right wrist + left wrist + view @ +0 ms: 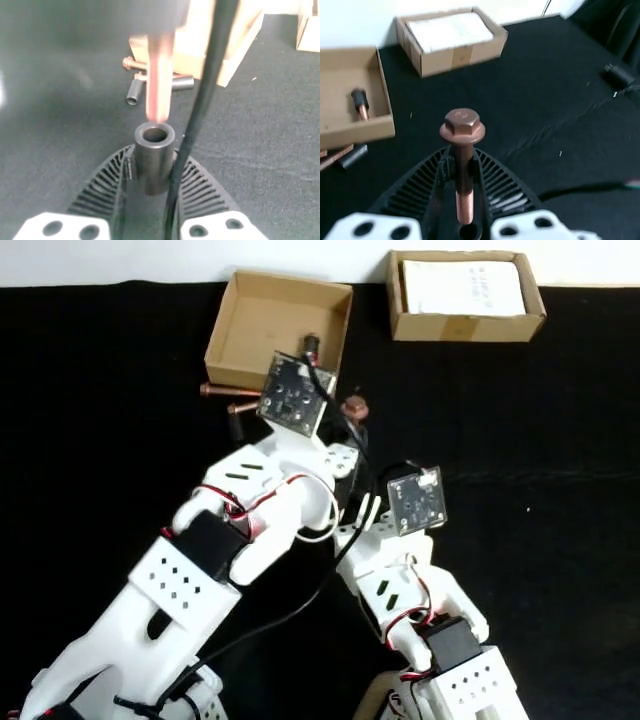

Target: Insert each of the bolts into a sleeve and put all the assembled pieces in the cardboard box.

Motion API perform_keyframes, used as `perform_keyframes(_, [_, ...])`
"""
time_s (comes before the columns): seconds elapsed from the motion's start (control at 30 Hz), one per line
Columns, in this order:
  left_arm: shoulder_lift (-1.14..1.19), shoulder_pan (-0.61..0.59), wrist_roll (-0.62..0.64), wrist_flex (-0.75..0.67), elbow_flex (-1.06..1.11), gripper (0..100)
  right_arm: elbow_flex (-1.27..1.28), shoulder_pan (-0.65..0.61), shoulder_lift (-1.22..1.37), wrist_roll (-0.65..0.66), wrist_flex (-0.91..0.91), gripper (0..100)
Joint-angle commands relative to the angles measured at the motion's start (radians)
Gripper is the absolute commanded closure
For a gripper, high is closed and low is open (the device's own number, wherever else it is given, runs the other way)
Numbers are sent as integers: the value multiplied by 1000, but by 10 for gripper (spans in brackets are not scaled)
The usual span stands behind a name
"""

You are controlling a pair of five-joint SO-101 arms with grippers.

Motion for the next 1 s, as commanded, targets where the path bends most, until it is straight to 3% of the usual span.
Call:
perform_keyframes(0.0, [-25,15,2,-21,19,990,-62,-4,-21,-8,-15,992])
perform_keyframes(0.97, [-27,28,2,-3,38,990,-53,-2,-21,-5,-15,992])
